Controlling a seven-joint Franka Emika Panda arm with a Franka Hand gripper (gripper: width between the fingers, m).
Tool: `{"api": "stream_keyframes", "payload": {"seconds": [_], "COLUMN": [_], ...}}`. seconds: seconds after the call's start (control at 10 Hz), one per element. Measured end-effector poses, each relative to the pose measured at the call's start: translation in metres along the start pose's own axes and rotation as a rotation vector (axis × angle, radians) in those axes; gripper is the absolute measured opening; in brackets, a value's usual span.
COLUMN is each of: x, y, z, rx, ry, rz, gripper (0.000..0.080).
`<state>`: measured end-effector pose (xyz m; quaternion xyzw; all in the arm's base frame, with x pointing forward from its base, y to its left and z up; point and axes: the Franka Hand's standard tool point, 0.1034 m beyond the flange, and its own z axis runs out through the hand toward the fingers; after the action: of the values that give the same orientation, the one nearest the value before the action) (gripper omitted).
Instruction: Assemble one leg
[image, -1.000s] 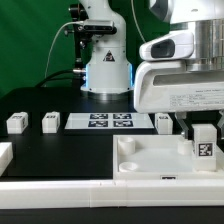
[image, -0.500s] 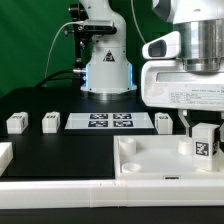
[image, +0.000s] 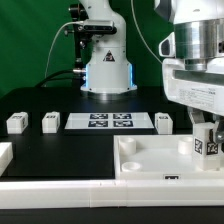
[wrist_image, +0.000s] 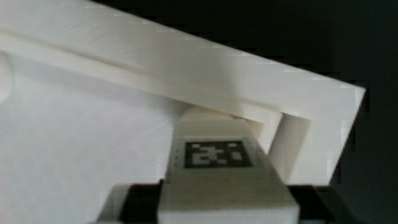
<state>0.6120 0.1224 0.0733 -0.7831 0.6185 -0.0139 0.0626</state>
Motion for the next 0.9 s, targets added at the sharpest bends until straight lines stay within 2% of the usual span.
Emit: {"api": "stream_keyframes", "payload": {"seconds": [0.1,0.2,0.3,0.4,0.5,0.6,0.9], "x": [0.0000,0.0001,0.0000,-0.0004,-0.0001,0.0001,0.0018], "y": [0.0000,0.0000,0.0000,0.0000,0.0000,0.0000,0.0003], "z": [0.0000,0.0000,0.0000,0.0000,0.0000,0.0000,-0.0001], "rx": [0.000,0.000,0.000,0.000,0.000,0.000,-0.004], "ry": [0.000,0.000,0.000,0.000,0.001,0.001,0.004], "rz": [0.015,-0.013,-0.060,-0.059,-0.129,-0.243,-0.636], "gripper": [0.0293,0.0349,0.0349,0.0534,0.0534,0.0628,0.0648]}}
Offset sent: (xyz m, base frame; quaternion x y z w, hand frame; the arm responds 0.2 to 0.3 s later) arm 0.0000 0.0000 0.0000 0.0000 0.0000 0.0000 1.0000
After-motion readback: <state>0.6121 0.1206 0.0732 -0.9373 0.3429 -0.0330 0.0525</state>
